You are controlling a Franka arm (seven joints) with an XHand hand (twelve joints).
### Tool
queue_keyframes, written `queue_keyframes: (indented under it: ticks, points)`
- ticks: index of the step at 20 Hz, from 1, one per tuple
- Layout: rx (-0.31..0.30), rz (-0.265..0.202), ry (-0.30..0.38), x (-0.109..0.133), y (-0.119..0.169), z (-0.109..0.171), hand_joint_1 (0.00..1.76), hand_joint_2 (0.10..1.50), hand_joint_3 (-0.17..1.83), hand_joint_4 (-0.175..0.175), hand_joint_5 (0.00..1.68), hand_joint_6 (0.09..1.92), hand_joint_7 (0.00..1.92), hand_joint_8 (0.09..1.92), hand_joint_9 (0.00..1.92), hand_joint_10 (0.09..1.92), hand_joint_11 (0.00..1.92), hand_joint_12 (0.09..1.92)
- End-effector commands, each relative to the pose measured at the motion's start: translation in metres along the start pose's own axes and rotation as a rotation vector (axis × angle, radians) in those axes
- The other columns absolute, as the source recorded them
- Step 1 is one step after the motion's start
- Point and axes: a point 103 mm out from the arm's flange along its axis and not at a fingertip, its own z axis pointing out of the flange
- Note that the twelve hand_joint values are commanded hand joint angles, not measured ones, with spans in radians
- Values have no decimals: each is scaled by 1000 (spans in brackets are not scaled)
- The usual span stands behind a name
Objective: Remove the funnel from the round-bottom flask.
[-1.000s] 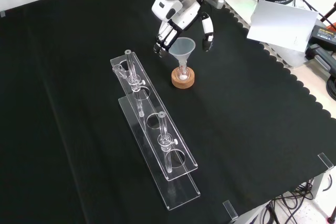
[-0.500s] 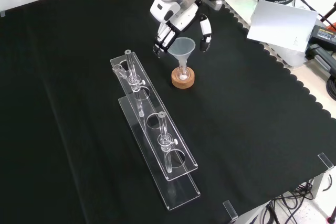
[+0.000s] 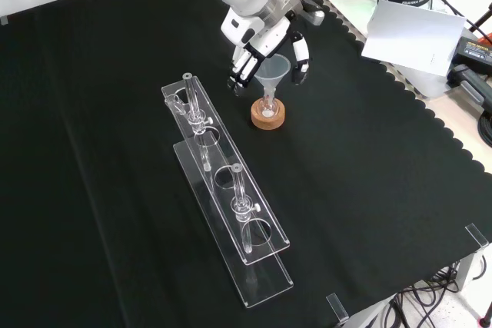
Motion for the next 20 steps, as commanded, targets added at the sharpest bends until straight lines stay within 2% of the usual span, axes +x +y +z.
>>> queue_keyframes:
  ticks: [1,5,10,12,19,20]
  points:
    - [-153,52,-53,1,-4,-10,731,692,539,-73,396,87,366,713,724,564,631,1299]
    - [-213,58,-119,4,-9,-20,755,780,530,-63,600,125,563,677,904,479,747,1223]
    - [-191,53,-144,5,-13,-32,813,830,531,-49,751,561,689,653,1085,332,906,1095]
    - [-189,54,-152,6,-14,-36,831,833,535,-50,790,653,722,657,1139,297,968,1037]
    - [-198,52,-170,12,-22,-51,876,832,538,-51,922,711,798,654,1263,211,1094,939]
    - [-193,52,-173,13,-23,-54,921,898,427,31,933,839,801,659,1273,202,1105,933]
